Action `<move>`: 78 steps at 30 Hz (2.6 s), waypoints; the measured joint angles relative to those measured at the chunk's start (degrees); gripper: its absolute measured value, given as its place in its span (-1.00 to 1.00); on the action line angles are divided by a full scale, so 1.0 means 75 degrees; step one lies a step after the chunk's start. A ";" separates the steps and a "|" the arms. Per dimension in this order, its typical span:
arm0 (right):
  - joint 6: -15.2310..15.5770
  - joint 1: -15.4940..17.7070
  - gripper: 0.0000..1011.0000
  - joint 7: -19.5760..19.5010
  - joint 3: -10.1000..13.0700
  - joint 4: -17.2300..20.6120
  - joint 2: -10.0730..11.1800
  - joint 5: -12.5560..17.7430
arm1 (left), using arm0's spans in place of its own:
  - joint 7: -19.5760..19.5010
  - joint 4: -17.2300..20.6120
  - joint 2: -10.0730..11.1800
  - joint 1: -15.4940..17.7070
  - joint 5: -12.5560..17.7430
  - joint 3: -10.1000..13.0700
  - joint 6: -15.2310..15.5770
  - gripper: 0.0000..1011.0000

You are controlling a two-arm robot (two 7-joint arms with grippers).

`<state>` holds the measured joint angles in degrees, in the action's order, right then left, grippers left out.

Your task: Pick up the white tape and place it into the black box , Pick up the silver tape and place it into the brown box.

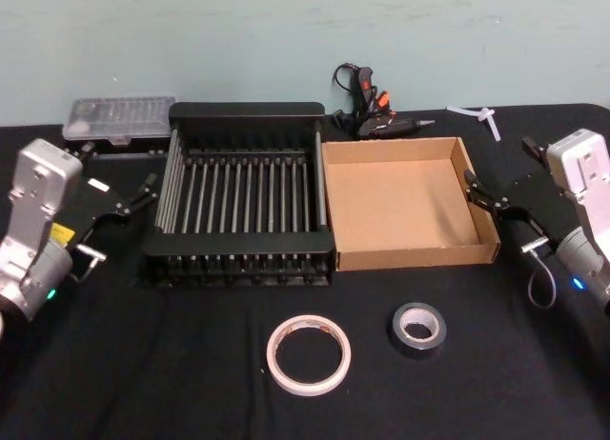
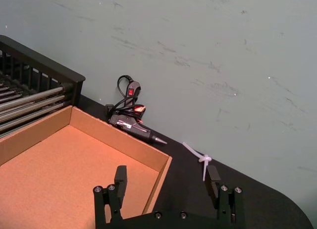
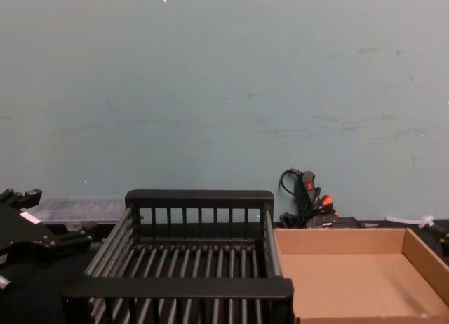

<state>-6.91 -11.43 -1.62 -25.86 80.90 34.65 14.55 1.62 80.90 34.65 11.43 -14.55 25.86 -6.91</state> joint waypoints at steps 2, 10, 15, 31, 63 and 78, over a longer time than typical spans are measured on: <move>0.0000 0.0000 0.98 0.0000 0.0000 0.0000 0.0000 0.0000 | 0.0000 0.0000 0.0000 0.0000 0.0000 0.0000 0.0000 0.98; 0.0000 0.0000 0.98 0.0000 0.0000 0.0000 0.0000 0.0000 | 0.0000 0.0000 0.0000 0.0000 0.0000 0.0000 0.0000 0.98; 0.0000 0.0000 0.98 0.0000 0.0000 0.0000 0.0000 0.0000 | 0.0000 0.0000 0.0000 0.0000 0.0000 0.0000 0.0000 0.98; 0.0000 0.0000 0.98 0.0000 0.0000 0.0000 0.0000 0.0000 | 0.0000 0.0000 0.0000 0.0000 0.0000 0.0000 0.0000 0.98; 0.1988 0.1265 0.98 0.0717 0.0940 0.2169 0.0166 0.1052 | 0.0000 0.0000 0.0000 0.0000 0.0000 0.0000 0.0000 0.98; 0.3761 0.2203 0.98 0.0802 0.1384 0.3552 0.0180 0.1683 | 0.0000 0.0000 0.0000 0.0000 0.0000 0.0000 0.0000 0.98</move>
<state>21.30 5.09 4.40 -15.49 107.53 35.99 27.17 1.62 80.90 34.65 11.43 -14.55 25.86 -6.91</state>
